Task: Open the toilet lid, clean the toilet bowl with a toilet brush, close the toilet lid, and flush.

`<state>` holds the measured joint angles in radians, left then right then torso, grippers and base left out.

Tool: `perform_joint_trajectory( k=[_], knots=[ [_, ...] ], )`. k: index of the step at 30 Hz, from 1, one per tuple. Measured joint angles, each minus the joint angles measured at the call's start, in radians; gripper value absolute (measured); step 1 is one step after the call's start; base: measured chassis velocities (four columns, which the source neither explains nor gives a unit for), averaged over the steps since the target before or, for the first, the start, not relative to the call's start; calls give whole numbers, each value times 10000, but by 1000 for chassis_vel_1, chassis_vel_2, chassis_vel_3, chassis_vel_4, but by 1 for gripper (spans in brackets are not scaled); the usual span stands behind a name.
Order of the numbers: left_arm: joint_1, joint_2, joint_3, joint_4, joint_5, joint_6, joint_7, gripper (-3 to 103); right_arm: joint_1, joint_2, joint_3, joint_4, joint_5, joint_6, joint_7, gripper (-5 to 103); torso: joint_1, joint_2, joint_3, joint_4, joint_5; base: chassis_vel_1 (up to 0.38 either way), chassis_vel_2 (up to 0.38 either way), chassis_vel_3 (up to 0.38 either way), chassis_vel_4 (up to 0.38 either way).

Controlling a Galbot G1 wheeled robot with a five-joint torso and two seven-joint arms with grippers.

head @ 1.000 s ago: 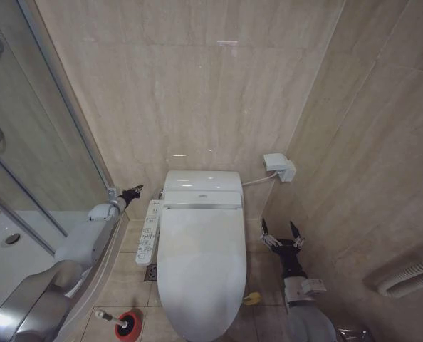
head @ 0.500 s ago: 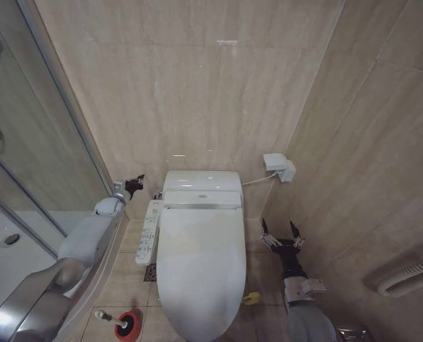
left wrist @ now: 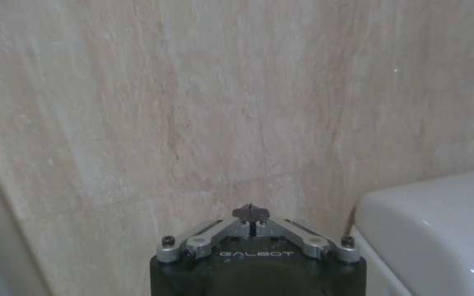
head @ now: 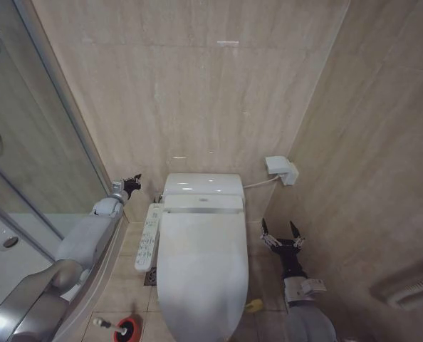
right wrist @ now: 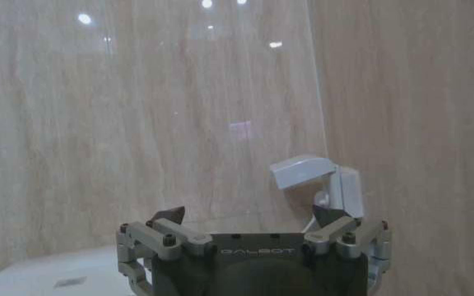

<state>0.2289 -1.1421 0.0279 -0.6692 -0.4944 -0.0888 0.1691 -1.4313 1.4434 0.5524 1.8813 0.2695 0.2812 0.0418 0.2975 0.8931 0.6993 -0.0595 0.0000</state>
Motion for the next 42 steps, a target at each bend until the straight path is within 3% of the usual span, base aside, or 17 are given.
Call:
perform_joint_trajectory(
  k=[10, 16, 21, 25, 28, 36, 42],
  knots=[
    [59, -130, 31, -112, -11, -368, 207, 0, -3, 0, 0, 0, 0, 0, 0, 100, -8, 1, -4, -5, 2, -22, 31, 29, -14],
    [238, -102, 124, -333, -412, -377, 302, 0, -1, 0, 0, 0, 0, 0, 0, 100, -6, 3, -3, 3, 1, -2, 18, 13, -10],
    [315, -158, 233, -275, -1269, -184, 456, 0, 2, 0, 0, 0, 0, 0, 0, 100, 0, 1, 0, 0, 0, -54, 31, 33, -33],
    [300, -250, 368, -236, -2203, 94, 755, 0, 0, 0, 0, 0, 0, 0, 0, 100, -2, 1, -1, -2, -1, 0, 0, 0, 0],
    [430, -277, 479, -443, -2883, 776, 854, 0, -1, 0, 0, 0, 0, 0, 0, 100, -5, 2, -2, -1, 0, 0, 0, 0, 0],
    [546, -344, 563, -198, -2995, 1392, 599, 0, -1, 0, 0, 0, 0, 0, 0, 100, -3, 0, -1, 2, -1, 0, 0, 0, 0],
    [555, -364, 593, -250, -2953, 1650, 834, 0, -1, 0, 1, 0, 0, 0, 0, 100, -4, 0, -1, 0, 1, 0, 0, 0, 0]
  ],
)
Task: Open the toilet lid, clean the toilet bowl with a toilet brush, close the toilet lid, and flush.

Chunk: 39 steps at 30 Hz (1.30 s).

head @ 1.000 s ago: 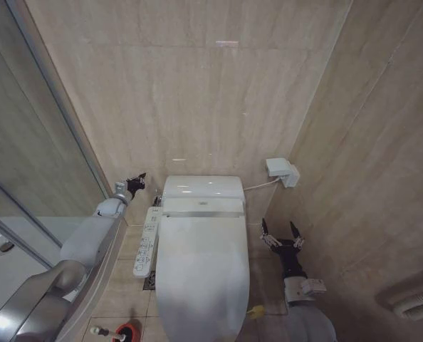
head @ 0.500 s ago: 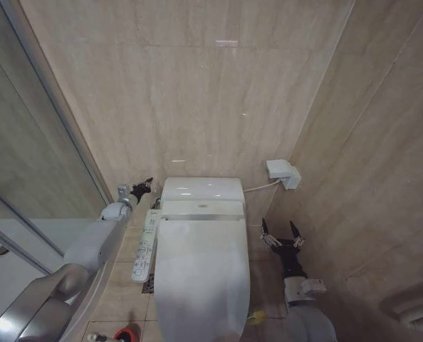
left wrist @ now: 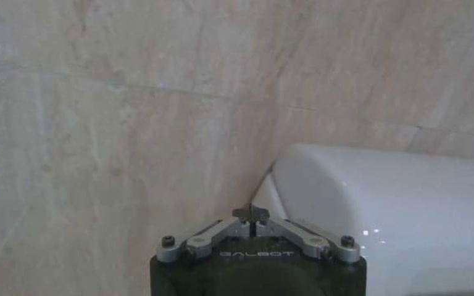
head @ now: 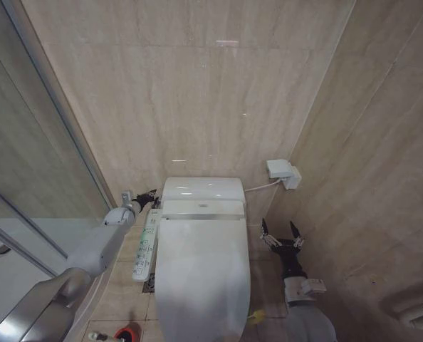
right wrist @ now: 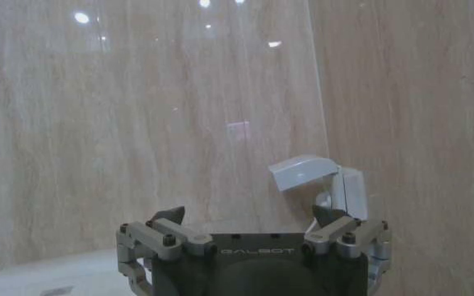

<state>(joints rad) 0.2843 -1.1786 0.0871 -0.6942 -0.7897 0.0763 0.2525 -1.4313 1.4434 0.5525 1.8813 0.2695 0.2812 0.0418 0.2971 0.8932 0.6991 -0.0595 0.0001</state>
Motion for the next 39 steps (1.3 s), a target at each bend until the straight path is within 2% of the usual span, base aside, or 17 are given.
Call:
perform_joint_trajectory(
  k=[9, 13, 17, 23, 26, 33, 39],
  knots=[
    [108, -110, -28, 41, -65, 408, 465, 0, 0, 0, 0, 0, 0, 0, 0, 100, 0, 0, 0, 0, -1, 0, 0, 0, 0],
    [155, -207, -106, 169, -20, 461, 660, 0, 0, 0, 0, 0, 0, 0, 0, 100, 0, 0, 0, 6, 3, 0, 0, 0, 0],
    [164, -284, -220, 280, 26, 538, 740, 0, 0, -1, 0, 0, 0, 0, 0, 100, 0, 0, -1, 1, 3, 0, 0, 0, 0],
    [366, -238, -275, 4, -11, 819, 646, 0, 0, -1, 0, 0, 0, 0, 0, 100, -1, 1, -3, 2, 5, 0, 0, 0, 0],
    [605, -200, -370, -95, -10, 874, 522, 0, 0, 0, 0, 0, 0, 0, 0, 100, -3, 5, -6, -10, 5, 0, 0, 0, 0],
    [917, -78, -508, -194, -48, 979, 607, 0, 0, 0, 0, 0, 0, 0, 0, 100, -5, 8, -8, -6, 7, 0, 0, 0, 0],
    [1020, -22, -546, -332, -142, 1141, 411, 0, 0, 0, 0, 0, 0, 0, 0, 100, -4, 7, -5, -9, 1, 0, 0, 0, 0]
  ],
)
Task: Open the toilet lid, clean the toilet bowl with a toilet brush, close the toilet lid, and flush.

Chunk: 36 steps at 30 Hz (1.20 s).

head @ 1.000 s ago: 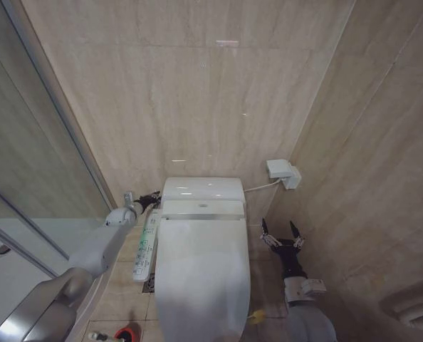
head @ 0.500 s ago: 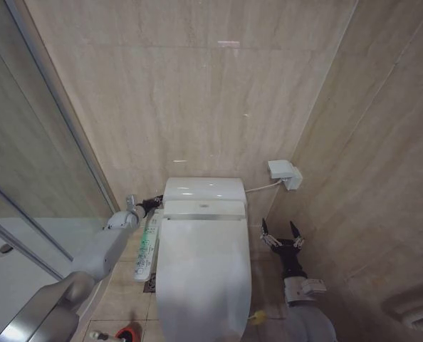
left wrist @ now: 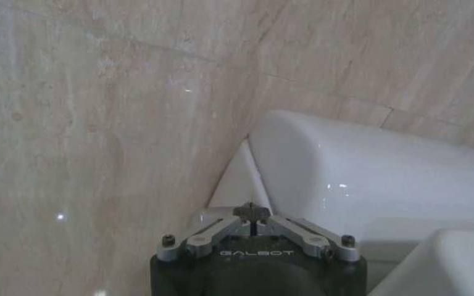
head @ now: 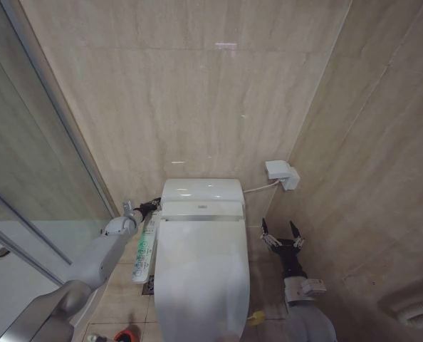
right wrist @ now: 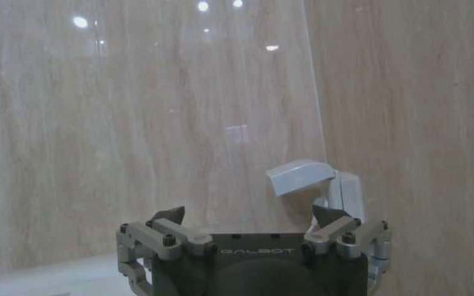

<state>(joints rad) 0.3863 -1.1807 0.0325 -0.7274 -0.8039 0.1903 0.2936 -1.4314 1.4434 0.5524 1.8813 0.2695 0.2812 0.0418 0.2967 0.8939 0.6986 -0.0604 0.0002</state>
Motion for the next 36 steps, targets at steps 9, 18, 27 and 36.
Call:
perform_joint_trajectory(
  k=[9, 18, 27, 36],
  knots=[
    [112, 64, -8, -163, -72, 0, -668, 0, 0, 0, 1, 0, 0, 0, 0, 100, 4, -5, 5, 13, 1, 0, 0, 0, 0],
    [212, 152, -13, -170, -39, 35, -1019, 0, 0, 0, -4, -2, 0, 0, 0, 100, 9, -10, 9, 12, -8, 0, 0, 0, 0],
    [217, 135, 68, -117, 1028, -512, -1577, 0, 0, 0, -1, -2, 0, 0, 0, 100, 5, -7, 5, 2, -4, 0, 0, 0, 0],
    [101, 301, 172, -347, 2639, -1645, -2357, 0, 0, 0, -1, -2, -1, 1, -1, 100, 12, -16, 17, 15, -18, 0, 0, 0, 0]
  ],
)
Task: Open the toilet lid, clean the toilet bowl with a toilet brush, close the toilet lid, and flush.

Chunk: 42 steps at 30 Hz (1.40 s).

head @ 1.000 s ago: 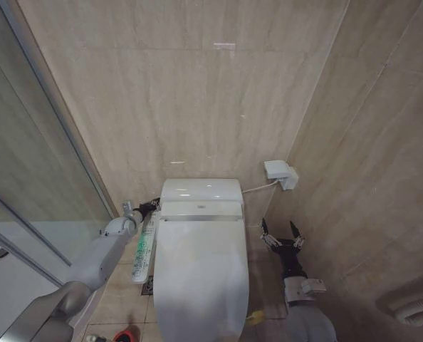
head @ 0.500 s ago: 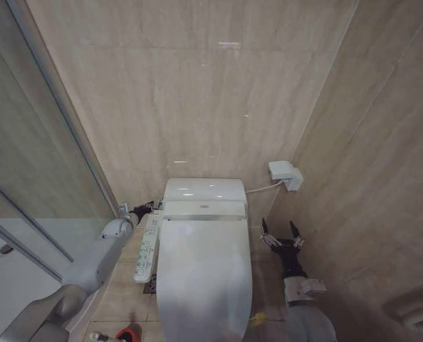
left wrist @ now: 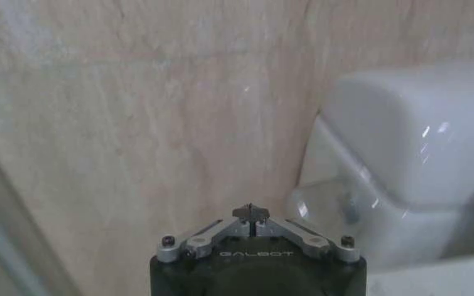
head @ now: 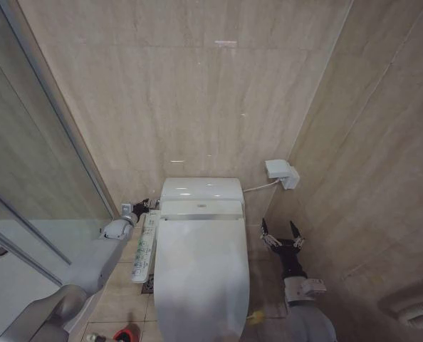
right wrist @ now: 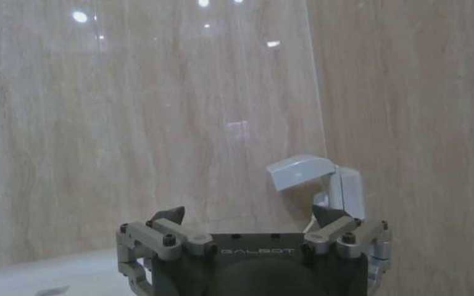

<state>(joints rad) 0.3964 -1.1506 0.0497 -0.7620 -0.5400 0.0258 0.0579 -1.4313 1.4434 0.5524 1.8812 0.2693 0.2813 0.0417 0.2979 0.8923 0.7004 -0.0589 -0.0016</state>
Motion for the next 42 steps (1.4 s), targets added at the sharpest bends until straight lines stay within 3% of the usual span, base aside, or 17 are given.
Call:
perform_joint_trajectory(
  k=[6, 10, 16, 20, 23, 42],
  knots=[
    [-77, 198, -42, -426, 417, -233, -188, 0, 1, 0, 0, 0, 2, 0, 1, 100, -4, 3, -8, 2, 16, 0, 0, 0, 0],
    [-135, 277, -188, -798, 1194, -745, -214, 0, 0, 0, 0, 0, 2, 0, 1, 100, -4, 5, -10, -3, 16, 0, 0, 0, 0],
    [76, 392, -204, -1549, 1181, -784, -375, 0, 0, 0, 0, 0, 2, 0, 1, 100, -5, 7, -12, -5, 17, 0, 0, 0, 0],
    [420, 453, -18, -2157, 432, -351, -517, 0, 0, 0, 0, 0, 2, 0, 2, 100, -6, 8, -12, -5, 16, 0, 0, 0, 0],
    [755, 607, 366, -2951, -992, 614, -1003, 0, 0, 0, 0, 0, 2, 0, 1, 100, -6, 8, -12, -5, 15, 0, 0, 0, 0],
    [860, 1337, 523, -3588, -2096, 1928, -1286, 0, 0, 0, 0, 0, 2, 0, 1, 100, -6, 9, -12, -6, 16, 0, 0, 0, 0]
  ],
)
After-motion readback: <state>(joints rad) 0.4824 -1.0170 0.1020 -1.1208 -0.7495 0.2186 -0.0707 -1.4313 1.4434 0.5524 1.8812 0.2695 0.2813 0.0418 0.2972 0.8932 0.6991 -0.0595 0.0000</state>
